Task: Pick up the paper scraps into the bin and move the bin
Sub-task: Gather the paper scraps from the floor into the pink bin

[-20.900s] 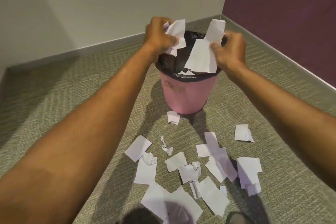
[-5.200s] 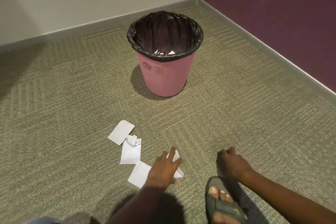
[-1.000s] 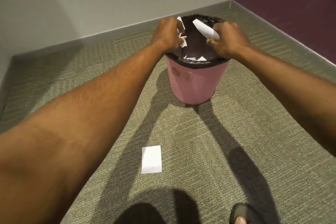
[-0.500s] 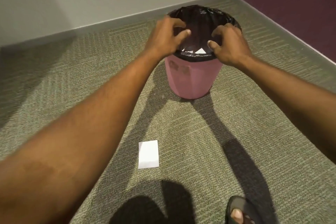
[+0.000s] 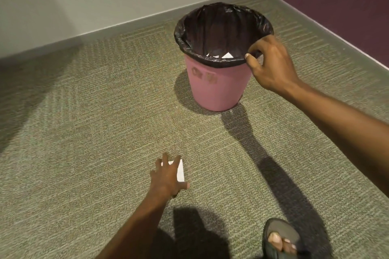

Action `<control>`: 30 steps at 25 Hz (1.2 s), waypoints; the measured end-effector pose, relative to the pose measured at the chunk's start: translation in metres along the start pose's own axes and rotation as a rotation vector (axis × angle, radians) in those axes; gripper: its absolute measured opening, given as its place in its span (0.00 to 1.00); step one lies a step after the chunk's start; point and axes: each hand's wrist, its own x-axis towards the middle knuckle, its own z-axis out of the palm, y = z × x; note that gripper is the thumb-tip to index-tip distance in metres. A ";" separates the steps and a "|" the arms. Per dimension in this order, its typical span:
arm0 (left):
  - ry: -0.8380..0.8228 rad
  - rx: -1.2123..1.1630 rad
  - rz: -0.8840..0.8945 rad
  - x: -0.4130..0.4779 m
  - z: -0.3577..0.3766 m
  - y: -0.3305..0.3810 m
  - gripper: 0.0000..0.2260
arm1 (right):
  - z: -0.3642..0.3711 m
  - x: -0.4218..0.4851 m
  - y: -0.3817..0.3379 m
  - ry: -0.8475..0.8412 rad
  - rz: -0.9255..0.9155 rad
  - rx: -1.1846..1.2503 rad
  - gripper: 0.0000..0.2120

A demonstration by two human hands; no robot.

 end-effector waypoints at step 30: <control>0.780 -0.868 0.218 0.072 -0.326 0.145 0.08 | 0.004 -0.002 0.004 -0.027 -0.002 0.061 0.12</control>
